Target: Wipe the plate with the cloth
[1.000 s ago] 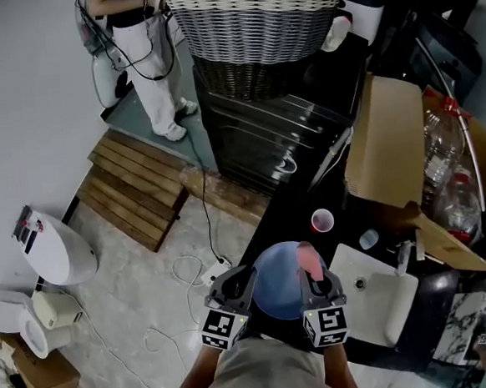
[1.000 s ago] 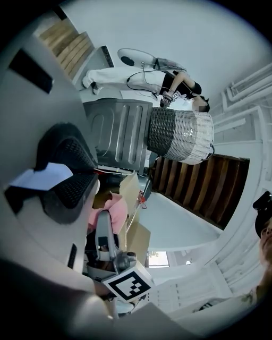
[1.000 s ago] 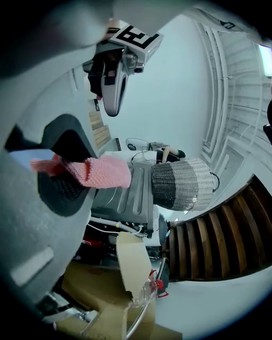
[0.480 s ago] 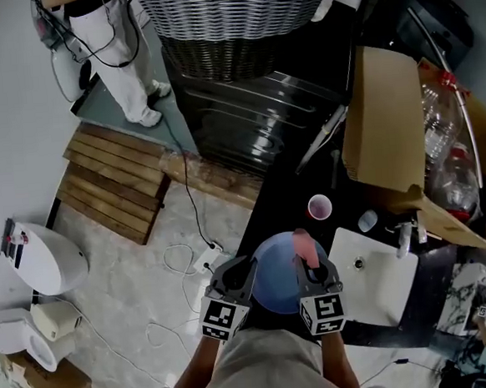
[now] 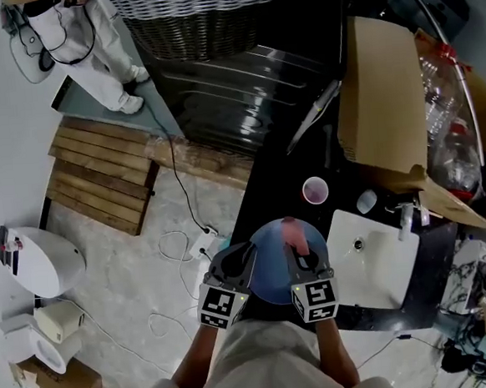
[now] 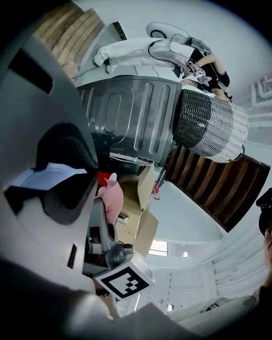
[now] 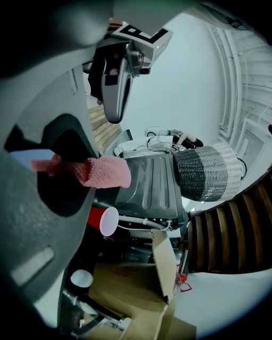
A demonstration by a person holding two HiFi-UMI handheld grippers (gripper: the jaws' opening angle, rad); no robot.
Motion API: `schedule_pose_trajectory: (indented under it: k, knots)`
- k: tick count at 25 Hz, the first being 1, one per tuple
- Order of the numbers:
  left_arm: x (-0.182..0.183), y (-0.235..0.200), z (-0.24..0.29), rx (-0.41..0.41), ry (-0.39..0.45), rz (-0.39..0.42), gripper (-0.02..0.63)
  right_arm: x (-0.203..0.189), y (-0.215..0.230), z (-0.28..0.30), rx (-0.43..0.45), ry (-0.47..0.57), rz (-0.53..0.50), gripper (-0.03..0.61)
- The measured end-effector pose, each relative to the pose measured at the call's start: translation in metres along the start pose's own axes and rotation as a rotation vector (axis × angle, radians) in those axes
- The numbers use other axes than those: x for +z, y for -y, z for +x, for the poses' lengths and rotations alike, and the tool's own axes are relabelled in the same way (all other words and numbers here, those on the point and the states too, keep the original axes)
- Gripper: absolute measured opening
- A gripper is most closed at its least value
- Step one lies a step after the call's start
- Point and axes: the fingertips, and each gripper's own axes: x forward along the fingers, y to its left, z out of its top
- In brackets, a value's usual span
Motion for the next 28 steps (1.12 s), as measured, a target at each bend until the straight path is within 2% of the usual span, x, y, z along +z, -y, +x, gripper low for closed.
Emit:
schedule_pose_trajectory:
  k: [18, 23, 28]
  knots:
    - [-0.029, 0.001, 0.023, 0.171, -0.083, 0.046, 0.029, -0.037, -0.008, 0.051, 0.196, -0.021, 0.138, 0.032]
    - [-0.043, 0.0, 0.031, 0.195, -0.122, 0.054, 0.029, -0.044, -0.011, 0.063, 0.227, -0.035, 0.161, 0.032]
    - [-0.053, 0.001, 0.033, 0.216, -0.158, 0.07, 0.031, -0.044, -0.015, 0.072, 0.226, -0.048, 0.136, 0.032]
